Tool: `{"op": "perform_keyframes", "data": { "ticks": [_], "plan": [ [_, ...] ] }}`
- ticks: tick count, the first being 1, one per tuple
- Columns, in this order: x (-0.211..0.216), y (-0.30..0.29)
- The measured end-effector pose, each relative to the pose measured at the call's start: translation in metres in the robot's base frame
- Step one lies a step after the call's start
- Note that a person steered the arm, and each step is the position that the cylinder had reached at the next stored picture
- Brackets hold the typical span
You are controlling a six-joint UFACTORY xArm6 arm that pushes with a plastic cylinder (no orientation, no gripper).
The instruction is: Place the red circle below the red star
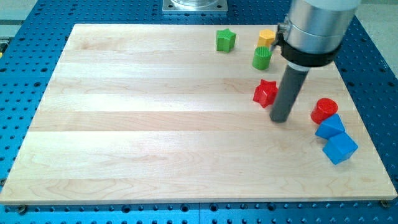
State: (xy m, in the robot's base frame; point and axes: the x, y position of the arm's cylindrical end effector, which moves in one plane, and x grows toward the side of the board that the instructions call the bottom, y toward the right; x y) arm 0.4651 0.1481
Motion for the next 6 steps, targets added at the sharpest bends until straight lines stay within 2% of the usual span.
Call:
{"op": "perform_keyframes", "data": {
  "ticks": [1, 2, 3, 4, 5, 6],
  "plan": [
    [-0.033, 0.0],
    [-0.044, 0.002],
    [-0.041, 0.088],
    [-0.031, 0.141],
    [0.006, 0.103],
    [0.011, 0.033]
  ]
}}
